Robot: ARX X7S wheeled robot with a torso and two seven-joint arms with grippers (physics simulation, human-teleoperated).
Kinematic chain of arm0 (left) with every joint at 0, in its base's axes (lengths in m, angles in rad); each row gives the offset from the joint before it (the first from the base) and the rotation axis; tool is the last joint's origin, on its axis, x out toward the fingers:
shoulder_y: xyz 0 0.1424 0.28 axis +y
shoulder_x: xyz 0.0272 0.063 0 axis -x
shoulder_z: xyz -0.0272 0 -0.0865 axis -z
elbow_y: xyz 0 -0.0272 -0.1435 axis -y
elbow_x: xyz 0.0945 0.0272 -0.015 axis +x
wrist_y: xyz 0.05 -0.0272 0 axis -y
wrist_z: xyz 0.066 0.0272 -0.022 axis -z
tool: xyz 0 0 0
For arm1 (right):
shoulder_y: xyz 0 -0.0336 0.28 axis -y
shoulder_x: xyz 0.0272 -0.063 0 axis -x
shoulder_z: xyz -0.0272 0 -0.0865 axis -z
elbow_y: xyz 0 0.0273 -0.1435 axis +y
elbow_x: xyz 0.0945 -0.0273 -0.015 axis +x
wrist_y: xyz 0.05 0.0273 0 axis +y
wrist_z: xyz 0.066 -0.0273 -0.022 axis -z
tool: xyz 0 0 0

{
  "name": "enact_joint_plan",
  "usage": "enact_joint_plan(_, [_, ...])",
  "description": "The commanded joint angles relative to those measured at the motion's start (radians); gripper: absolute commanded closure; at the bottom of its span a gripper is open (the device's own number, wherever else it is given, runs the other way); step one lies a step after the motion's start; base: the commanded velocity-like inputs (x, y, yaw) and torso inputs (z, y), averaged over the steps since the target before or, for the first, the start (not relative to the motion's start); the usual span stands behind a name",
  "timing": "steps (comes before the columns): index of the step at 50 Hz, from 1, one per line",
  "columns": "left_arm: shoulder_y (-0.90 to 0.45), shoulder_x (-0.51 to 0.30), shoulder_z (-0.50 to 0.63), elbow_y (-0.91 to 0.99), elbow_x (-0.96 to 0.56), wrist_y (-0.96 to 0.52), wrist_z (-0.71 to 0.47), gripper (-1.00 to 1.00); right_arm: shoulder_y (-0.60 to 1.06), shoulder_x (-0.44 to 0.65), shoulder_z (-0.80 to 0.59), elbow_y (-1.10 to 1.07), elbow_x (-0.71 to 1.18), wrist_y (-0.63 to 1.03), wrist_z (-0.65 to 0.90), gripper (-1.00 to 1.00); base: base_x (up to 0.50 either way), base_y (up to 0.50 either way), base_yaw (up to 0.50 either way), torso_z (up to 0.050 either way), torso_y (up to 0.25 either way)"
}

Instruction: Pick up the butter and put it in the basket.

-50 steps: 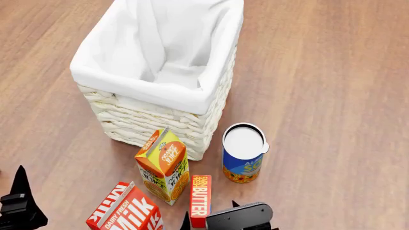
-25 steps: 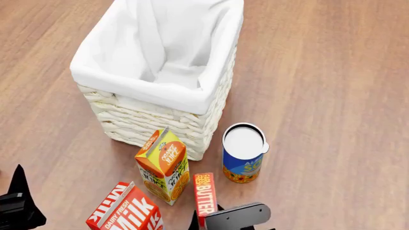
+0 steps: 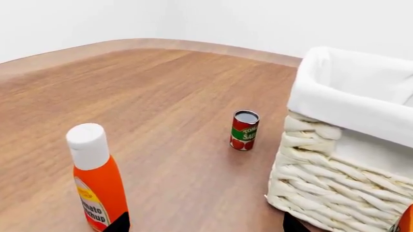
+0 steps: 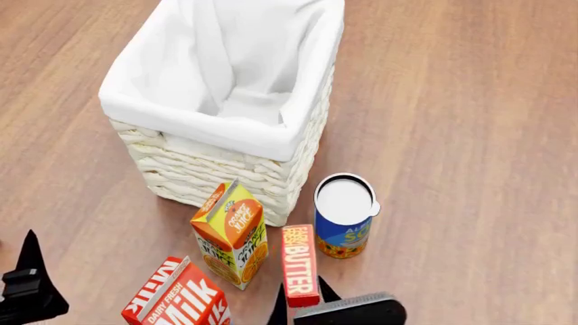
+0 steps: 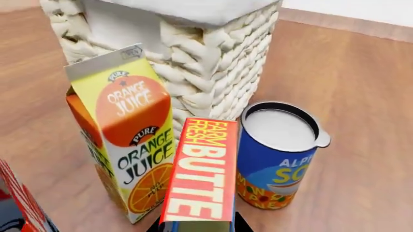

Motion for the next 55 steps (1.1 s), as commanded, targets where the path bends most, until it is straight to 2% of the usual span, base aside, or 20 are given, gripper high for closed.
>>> enact_joint_plan(1, [-0.019,0.067,-0.065,-0.026,0.04,-0.016,0.08,-1.0,-0.009,0.029,0.031,-0.26,-0.071,0.124,0.032,1.0,0.0,0.0,0.0,0.0,0.0])
enact_joint_plan(16, [-0.03,0.068,-0.054,-0.043,0.046,-0.007,0.078,-1.0,-0.048,0.118,0.073,-0.638,-0.073,0.407,0.134,1.0,0.0,0.0,0.0,0.0,0.001])
enact_joint_plan(30, [-0.036,0.067,-0.054,-0.051,0.043,-0.004,0.073,-1.0,-0.142,0.194,0.198,-0.896,-0.038,0.551,0.218,1.0,0.0,0.0,0.0,0.0,0.001])
enact_joint_plan(35, [-0.039,0.068,-0.051,-0.058,0.047,0.001,0.071,-1.0,-0.122,0.469,0.134,-0.899,0.247,0.372,0.553,1.0,0.0,0.0,0.0,0.0,0.0])
enact_joint_plan(40, [-0.041,0.066,-0.057,-0.06,0.039,-0.001,0.069,-1.0,-0.112,0.711,0.027,-0.899,0.377,0.181,0.792,1.0,0.0,0.0,0.0,0.0,0.002])
enact_joint_plan(47, [-0.039,0.062,-0.061,-0.054,0.031,-0.004,0.067,-1.0,-0.186,0.816,0.05,-0.894,0.397,0.054,0.857,1.0,0.0,0.0,0.0,0.002,0.0])
enact_joint_plan(55, [-0.042,0.058,-0.065,-0.057,0.024,-0.003,0.067,-1.0,-0.112,0.946,0.034,-0.892,0.528,-0.012,0.929,1.0,0.0,0.0,0.0,0.0,0.001])
